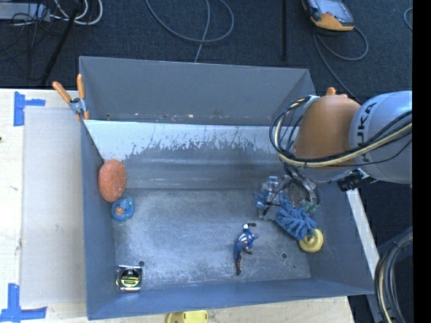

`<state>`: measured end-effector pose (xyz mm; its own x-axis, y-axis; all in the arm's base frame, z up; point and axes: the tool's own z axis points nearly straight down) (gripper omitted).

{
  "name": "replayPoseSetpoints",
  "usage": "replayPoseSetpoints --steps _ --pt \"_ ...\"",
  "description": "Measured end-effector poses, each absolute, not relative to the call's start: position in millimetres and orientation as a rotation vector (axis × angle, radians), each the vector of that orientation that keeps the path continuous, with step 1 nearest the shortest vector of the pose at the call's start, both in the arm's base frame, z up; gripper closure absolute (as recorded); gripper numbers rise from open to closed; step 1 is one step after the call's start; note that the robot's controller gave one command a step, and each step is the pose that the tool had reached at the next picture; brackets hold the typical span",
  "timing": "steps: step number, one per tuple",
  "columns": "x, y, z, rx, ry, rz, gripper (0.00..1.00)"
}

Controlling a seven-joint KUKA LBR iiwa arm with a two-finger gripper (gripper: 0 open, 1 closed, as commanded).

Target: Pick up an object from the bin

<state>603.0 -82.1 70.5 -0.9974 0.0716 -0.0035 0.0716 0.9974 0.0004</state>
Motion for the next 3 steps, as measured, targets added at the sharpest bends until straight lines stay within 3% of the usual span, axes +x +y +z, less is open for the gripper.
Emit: replayPoseSetpoints --steps 3 --pt "602.6 -82 82 0.117 3.139 0.001 1.00"
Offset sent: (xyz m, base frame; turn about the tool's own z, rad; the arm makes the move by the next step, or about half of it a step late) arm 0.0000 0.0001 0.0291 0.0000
